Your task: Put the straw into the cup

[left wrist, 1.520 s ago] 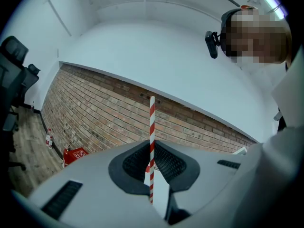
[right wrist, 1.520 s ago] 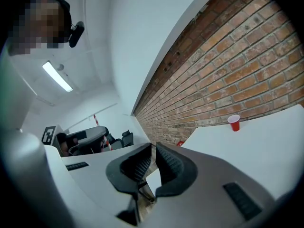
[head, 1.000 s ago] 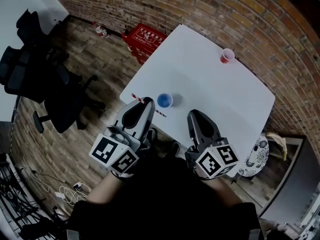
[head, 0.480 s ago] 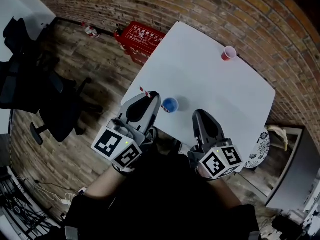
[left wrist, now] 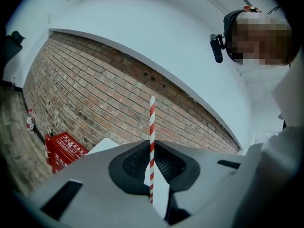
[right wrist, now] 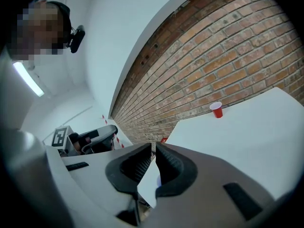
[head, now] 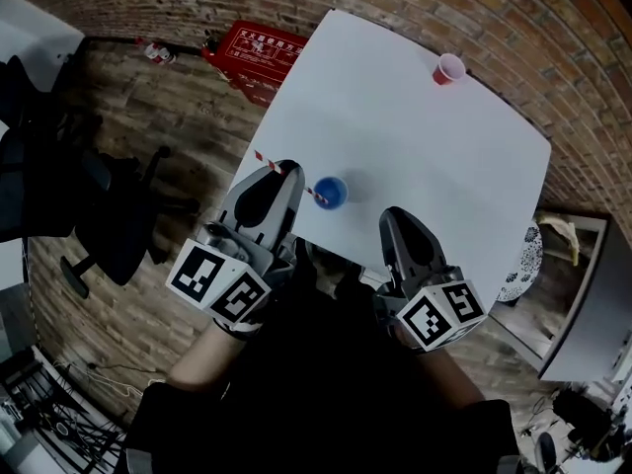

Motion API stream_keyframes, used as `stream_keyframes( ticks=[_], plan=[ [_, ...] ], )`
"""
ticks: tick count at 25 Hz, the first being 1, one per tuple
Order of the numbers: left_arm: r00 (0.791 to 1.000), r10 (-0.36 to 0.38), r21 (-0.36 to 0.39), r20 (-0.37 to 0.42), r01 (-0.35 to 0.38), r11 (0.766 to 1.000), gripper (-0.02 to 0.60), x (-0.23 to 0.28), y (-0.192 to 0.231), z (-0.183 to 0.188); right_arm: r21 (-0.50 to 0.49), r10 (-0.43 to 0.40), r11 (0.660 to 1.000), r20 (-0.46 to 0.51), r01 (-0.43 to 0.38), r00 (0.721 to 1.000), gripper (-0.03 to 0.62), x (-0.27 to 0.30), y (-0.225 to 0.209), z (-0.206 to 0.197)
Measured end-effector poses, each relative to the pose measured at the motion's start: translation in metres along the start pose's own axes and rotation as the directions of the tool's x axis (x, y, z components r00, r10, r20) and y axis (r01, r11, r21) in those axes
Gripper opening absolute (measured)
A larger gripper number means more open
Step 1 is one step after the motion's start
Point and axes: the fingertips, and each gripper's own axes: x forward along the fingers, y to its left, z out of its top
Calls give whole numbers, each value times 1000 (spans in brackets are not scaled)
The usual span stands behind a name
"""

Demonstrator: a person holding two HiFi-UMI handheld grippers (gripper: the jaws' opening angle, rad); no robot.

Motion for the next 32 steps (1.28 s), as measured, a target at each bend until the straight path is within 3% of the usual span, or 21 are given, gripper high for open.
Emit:
stream_keyframes(
  ticks=[21,27,32],
  plan=[
    [993,6,-15,-122,-8,1000,38,44,50,-72,46,-74,996,-70,77,995,51,14,-31,-24],
    [980,20,55,-196,-10,998,38,55,61,-103,55,-99,993,-75,103,992,51,12,-39,-28],
    [971,21,60,-240,-7,998,38,58,66,-121,63,-104,992,-79,109,991,51,10,-41,-31]
  ],
)
